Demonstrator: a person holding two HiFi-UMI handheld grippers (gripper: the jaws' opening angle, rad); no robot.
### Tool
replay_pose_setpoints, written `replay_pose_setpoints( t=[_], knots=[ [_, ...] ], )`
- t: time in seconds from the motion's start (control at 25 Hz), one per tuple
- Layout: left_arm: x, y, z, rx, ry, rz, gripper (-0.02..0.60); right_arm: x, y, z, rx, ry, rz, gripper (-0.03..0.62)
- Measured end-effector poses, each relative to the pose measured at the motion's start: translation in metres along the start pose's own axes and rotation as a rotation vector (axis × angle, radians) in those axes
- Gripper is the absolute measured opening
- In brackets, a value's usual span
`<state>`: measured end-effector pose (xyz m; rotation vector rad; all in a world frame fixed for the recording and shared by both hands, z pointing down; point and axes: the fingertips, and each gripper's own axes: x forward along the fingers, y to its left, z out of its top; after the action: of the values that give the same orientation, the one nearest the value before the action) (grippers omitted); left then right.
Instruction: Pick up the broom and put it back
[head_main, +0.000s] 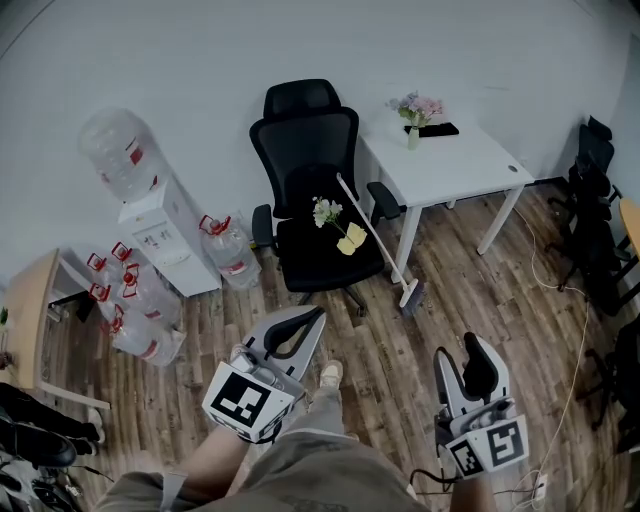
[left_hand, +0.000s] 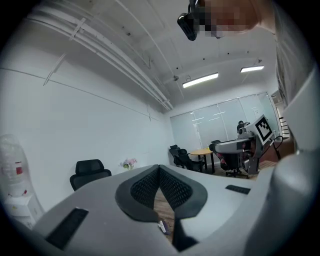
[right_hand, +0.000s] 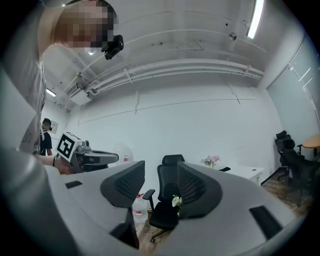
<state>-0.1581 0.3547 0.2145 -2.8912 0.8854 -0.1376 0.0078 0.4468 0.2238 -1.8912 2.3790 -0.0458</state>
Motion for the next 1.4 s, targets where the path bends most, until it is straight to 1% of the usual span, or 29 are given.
replay_pose_setpoints(
  t=[0.16, 0.24, 0.32, 0.4, 0.52, 0.76, 0.84, 0.96, 1.12, 1.24, 1.4],
  knots=[
    [0.019, 0.019, -0.013, 0.047, -0.032, 0.031, 0.017, 0.019, -0.011, -0.017, -0.031, 0.018, 0.01, 0.201],
    [0.031, 0.028, -0.022, 0.061, -0.036, 0.047, 0.017, 0.031, -0.016, -0.026, -0.043, 0.034, 0.017, 0.201],
    [0.044, 0.036, -0.028, 0.066, -0.037, 0.046, 0.017, 0.046, -0.023, -0.032, -0.054, 0.044, 0.024, 0.201],
    [0.057, 0.046, -0.035, 0.064, -0.03, 0.043, 0.017, 0.063, -0.033, -0.039, -0.056, 0.055, 0.024, 0.201],
    [0.076, 0.067, -0.045, 0.04, -0.007, 0.047, 0.017, 0.094, -0.049, -0.049, -0.05, 0.078, 0.02, 0.201],
    [0.125, 0.13, -0.059, 0.016, 0.018, 0.068, 0.017, 0.18, -0.078, -0.067, -0.059, 0.147, 0.033, 0.201],
    [0.145, 0.153, -0.068, 0.005, 0.041, 0.067, 0.017, 0.211, -0.087, -0.072, -0.068, 0.172, 0.035, 0.201],
    [0.177, 0.185, -0.076, -0.016, 0.069, 0.054, 0.017, 0.257, -0.101, -0.077, -0.063, 0.197, 0.034, 0.201],
    [0.226, 0.231, -0.087, -0.017, 0.105, 0.019, 0.017, 0.324, -0.123, -0.086, -0.056, 0.242, 0.028, 0.201],
    [0.26, 0.26, -0.098, -0.023, 0.136, -0.026, 0.017, 0.372, -0.137, -0.1, -0.042, 0.287, 0.023, 0.201],
    [0.3, 0.306, -0.116, -0.041, 0.162, -0.041, 0.017, 0.435, -0.154, -0.122, -0.024, 0.335, 0.006, 0.201]
  ],
)
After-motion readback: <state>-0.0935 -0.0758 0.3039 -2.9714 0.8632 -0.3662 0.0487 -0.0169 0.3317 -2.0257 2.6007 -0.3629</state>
